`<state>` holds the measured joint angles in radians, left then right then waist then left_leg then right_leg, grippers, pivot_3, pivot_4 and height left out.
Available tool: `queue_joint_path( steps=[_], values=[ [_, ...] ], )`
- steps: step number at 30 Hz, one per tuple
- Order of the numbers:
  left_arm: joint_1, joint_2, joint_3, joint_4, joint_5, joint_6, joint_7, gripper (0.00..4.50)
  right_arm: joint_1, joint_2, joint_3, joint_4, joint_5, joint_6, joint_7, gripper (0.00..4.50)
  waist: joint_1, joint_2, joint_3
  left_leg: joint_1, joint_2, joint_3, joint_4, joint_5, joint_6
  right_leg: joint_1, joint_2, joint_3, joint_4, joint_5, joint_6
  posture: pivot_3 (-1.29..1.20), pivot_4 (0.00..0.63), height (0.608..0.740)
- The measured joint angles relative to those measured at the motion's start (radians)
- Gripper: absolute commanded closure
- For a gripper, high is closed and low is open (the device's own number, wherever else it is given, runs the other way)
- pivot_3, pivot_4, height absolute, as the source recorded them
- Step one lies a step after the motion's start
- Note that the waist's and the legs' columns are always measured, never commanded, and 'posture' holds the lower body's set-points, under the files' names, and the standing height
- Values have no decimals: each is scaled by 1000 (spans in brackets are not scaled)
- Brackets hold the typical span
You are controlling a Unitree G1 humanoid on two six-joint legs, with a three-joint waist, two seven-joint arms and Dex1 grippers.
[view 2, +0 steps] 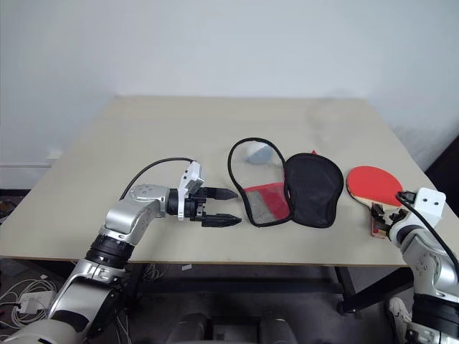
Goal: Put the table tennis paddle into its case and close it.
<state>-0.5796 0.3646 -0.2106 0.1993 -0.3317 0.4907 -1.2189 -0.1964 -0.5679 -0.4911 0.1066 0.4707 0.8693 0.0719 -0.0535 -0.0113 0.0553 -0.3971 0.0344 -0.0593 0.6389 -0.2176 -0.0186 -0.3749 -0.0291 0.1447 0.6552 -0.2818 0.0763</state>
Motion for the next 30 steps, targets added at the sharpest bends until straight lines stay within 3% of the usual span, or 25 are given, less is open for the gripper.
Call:
queue_joint_path(
  steps=[8, 18, 25, 30],
  values=[
    [0, -19, -1, 30, 5, -50, 10, 0, -105, -16, 53, 150, -45, 49, 39, 35, 0, 0, 0, 0, 0, 0, 1, 0, 0, 1, 0, 0, 0, 0, 0, 0, 0, 740],
    [-30, -21, -2, 76, 15, -91, 16, 0, -136, -24, 82, 229, -125, -16, 34, 3332, -1, -1, 0, 0, 0, 0, 3, 0, 0, 2, 0, 0, 0, 0, 0, 0, 0, 740],
    [-38, -22, -2, 105, 24, -113, 9, 0, -141, -1, 86, 227, -154, -59, 6, 3365, -12, -1, 0, -1, 0, 0, 4, 0, 0, 2, 0, 1, 0, 0, 0, 0, 0, 740],
    [-46, -22, -2, 128, 28, -121, 7, 0, -182, 58, 36, 96, -148, -45, -87, 3365, -25, 5, 1, -2, 0, 0, 0, 0, 0, -2, 1, 2, 1, 1, 1, 0, 0, 740]
  ],
)
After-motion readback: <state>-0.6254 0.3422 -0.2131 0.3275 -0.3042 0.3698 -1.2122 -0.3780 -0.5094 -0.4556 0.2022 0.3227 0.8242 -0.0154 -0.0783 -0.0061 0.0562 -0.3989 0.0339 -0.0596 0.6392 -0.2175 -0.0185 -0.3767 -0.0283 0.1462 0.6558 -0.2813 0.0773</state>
